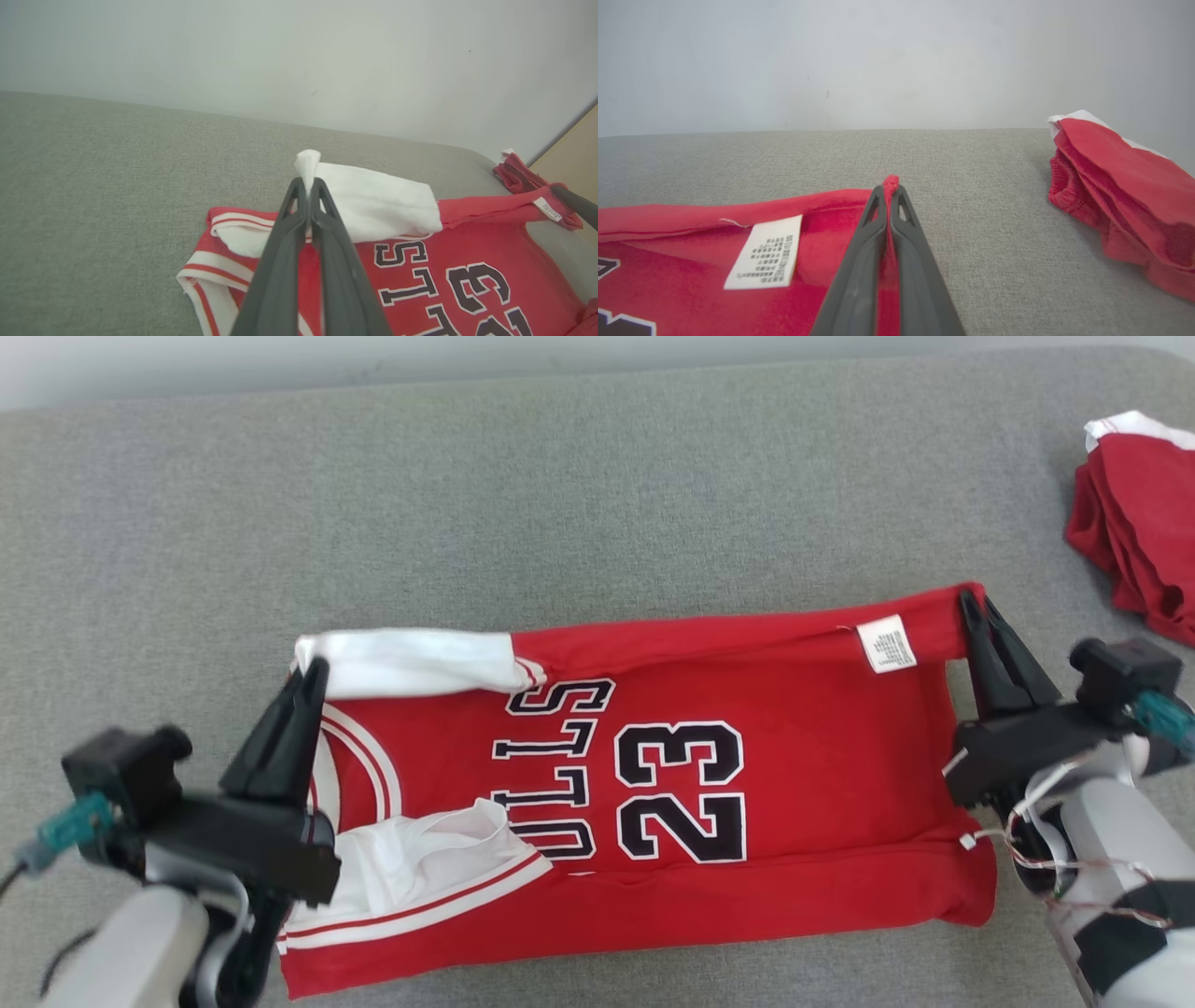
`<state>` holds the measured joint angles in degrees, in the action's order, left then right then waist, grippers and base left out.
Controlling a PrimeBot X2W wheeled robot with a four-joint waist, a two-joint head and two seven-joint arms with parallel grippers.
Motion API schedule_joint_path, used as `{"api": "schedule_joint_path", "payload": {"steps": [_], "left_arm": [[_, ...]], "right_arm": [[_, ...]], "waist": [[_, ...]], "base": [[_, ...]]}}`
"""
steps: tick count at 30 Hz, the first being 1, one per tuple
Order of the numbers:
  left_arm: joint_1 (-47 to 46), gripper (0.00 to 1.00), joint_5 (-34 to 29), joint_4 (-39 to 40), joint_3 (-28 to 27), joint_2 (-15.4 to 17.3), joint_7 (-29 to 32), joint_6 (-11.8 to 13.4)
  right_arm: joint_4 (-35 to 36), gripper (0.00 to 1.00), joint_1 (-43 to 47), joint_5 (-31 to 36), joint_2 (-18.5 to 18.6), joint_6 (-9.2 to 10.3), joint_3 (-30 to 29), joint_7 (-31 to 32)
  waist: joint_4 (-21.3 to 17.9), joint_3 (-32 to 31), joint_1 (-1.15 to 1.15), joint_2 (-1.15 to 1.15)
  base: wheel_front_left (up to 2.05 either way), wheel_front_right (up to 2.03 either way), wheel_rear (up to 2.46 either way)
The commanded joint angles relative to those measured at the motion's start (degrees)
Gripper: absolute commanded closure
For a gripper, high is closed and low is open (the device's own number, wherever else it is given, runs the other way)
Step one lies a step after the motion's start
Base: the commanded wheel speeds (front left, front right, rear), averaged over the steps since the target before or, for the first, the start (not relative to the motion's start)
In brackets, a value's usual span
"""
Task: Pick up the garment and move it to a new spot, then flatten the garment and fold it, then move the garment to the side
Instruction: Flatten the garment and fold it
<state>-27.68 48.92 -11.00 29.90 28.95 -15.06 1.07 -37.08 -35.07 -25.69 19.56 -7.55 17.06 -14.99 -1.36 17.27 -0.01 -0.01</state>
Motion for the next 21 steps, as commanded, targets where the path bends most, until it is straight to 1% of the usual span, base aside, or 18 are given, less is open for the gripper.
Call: {"api": "schedule_joint_path", "payload": {"steps": [1,7,9,10,11,12,13,14,18,21], "left_arm": [[2.77,1.00,-1.01,1.21,-1.36,-0.64,-0.09,0.31],[9.38,1.00,-2.89,4.21,-3.38,-2.68,-0.09,0.72],[12.14,1.00,-3.48,4.38,-4.93,-3.75,-0.09,0.78],[12.14,1.00,-3.48,4.38,-4.93,-3.75,-0.09,0.78],[12.95,1.00,-3.79,4.09,-5.08,-4.07,-0.09,0.59],[13.51,0.93,-4.15,3.90,-5.38,-4.38,-0.09,0.52],[13.98,0.40,-4.61,3.89,-5.97,-4.83,-0.09,0.61],[14.52,0.00,-4.92,3.90,-6.47,-5.42,-0.09,0.66],[16.26,0.00,-6.35,3.71,-8.47,-7.17,-0.09,-0.08],[17.24,0.00,-8.14,4.74,-11.82,-9.07,-0.09,-0.30]], "right_arm": [[1.70,1.00,2.21,0.32,0.03,0.17,-1.52,-0.23],[6.80,1.00,8.48,0.72,-0.38,0.17,-4.99,-0.23],[8.47,1.00,11.45,0.51,-0.71,0.17,-5.99,-0.22],[8.47,1.00,11.45,0.51,-0.71,0.17,-5.99,-0.22],[8.92,0.94,12.14,0.49,-0.74,0.17,-6.34,-0.22],[9.37,0.03,12.74,0.54,-0.81,0.17,-6.70,-0.23],[9.55,0.00,13.43,0.26,-1.05,0.17,-6.93,-0.23],[9.85,0.00,14.06,0.22,-1.03,0.17,-7.11,-0.23],[12.41,0.00,15.82,-0.11,-0.98,0.17,-7.97,-0.23],[14.38,0.00,17.22,-0.34,-0.82,0.17,-8.81,-0.17]], "waist": [[0.22,-0.67,0.01,0.01],[0.75,-1.85,0.01,0.01],[0.89,-2.30,0.01,0.01],[0.89,-2.30,0.01,0.01],[0.92,-2.46,0.01,0.01],[0.94,-2.63,0.01,0.01],[0.92,-2.79,0.01,0.01],[0.94,-2.92,0.01,0.01],[0.99,-3.29,0.01,0.01],[1.02,-3.50,0.01,0.01]], "base": [[0.00,0.00,0.00],[0.00,0.00,0.00],[0.00,0.00,0.00],[0.00,0.00,0.00],[0.00,0.00,0.00],[0.00,0.00,0.00],[0.00,0.00,0.00],[0.00,0.00,0.00],[0.00,0.00,0.00],[0.00,0.00,0.00]]}}
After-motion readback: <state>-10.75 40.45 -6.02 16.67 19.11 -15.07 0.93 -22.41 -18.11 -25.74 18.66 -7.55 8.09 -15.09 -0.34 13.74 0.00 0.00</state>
